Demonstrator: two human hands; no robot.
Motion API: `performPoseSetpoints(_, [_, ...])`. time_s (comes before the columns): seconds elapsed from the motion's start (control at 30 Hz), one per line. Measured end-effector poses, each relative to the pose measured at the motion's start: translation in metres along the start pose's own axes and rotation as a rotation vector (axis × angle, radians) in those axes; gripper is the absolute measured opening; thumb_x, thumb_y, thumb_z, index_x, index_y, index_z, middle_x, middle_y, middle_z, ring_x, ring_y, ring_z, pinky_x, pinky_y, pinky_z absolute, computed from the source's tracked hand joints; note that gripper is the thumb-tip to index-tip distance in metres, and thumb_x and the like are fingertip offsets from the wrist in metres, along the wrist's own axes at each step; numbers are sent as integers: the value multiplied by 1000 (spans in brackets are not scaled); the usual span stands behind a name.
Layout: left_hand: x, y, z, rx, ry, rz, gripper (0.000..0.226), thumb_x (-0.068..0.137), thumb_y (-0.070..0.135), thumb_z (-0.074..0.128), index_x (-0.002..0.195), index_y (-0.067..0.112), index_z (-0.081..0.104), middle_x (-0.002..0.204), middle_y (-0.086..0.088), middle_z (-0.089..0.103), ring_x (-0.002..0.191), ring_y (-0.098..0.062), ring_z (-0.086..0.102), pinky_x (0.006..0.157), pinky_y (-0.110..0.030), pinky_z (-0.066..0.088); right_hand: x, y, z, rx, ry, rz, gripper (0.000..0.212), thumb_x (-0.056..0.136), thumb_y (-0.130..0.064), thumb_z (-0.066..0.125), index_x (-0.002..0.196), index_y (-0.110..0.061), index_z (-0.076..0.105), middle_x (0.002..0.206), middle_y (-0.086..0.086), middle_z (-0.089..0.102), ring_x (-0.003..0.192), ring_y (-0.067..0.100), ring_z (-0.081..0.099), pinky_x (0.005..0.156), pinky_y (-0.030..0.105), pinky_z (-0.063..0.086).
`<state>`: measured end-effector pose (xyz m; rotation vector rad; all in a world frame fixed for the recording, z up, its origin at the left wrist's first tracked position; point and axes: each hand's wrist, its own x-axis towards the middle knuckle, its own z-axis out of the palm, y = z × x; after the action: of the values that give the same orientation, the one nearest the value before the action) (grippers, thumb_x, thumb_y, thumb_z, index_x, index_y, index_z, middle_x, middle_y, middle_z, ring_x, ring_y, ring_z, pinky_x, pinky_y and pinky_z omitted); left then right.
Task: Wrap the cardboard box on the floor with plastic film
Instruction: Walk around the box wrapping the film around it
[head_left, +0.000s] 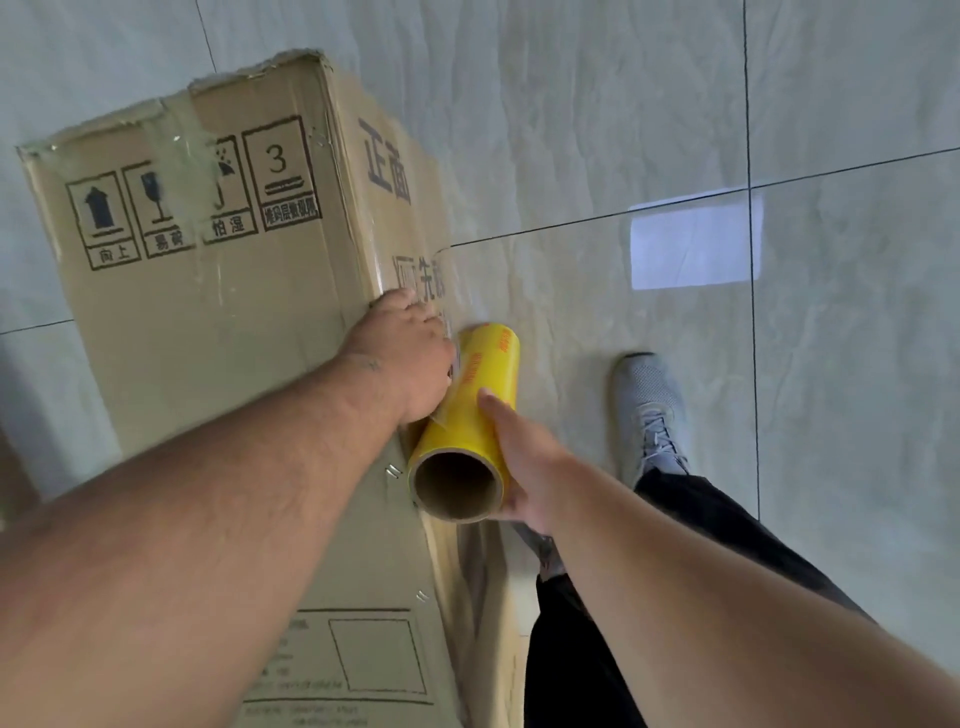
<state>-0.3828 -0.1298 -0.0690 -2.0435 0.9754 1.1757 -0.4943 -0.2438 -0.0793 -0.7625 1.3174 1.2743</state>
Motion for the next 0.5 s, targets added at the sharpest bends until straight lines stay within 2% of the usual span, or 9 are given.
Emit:
performPoseSetpoints(0.07, [0,2,-1,-21,2,-20,53,103,54,37,143,25,56,152,0,54,147,-23,39,123,-46,19,2,20,-3,264,-153,25,76,86,-71,74,138,-19,56,116,21,80,106,39,79,103,65,58])
performPoseSetpoints(0.1, [0,3,-1,-40,9,-26,54,103,56,36,144,26,55,153,0,52,148,-23,37,123,-47,18,6,25,-2,332,-171,19,76,85,-68,78,138,-18,56,115,23,80,107,40,79,104,64,56])
performPoseSetpoints(0.2, [-3,6,0,-73,3,-22,57,105,57,32,153,31,46,165,-1,38,157,-25,23,126,-54,8,14,28,1,390,-197,-17,80,82,-65,81,141,-17,57,115,23,80,107,41,79,103,63,57])
performPoseSetpoints(0.23, [-5,8,2,-66,-7,-10,57,106,57,30,155,33,44,169,0,32,159,-25,19,126,-57,5,14,29,1,308,-192,-22,81,81,-67,81,141,-17,58,115,22,80,106,40,79,102,63,58])
performPoseSetpoints(0.3, [-8,14,4,-37,-32,7,58,107,58,25,156,33,43,172,1,24,161,-26,12,125,-62,1,11,33,-2,40,-54,-27,96,72,-75,81,145,-18,54,119,18,77,104,39,78,100,60,60])
performPoseSetpoints(0.4, [-13,25,7,14,-63,12,61,106,61,25,156,30,44,173,-2,23,161,-30,8,124,-65,-3,13,43,-8,-365,161,-26,120,58,-88,74,153,-22,42,133,11,62,117,36,66,102,48,53])
performPoseSetpoints(0.47, [-15,31,12,65,-84,11,61,106,60,28,157,29,43,173,-6,22,161,-34,5,123,-66,-5,17,43,-4,-522,183,54,132,51,-97,65,156,-19,44,140,11,61,125,36,64,110,48,50])
performPoseSetpoints(0.5, [-16,34,15,102,-97,8,62,106,60,30,157,28,42,172,-8,23,161,-35,6,123,-67,-6,13,40,0,-612,147,62,128,62,-98,60,159,-17,42,148,13,58,133,36,60,115,47,47])
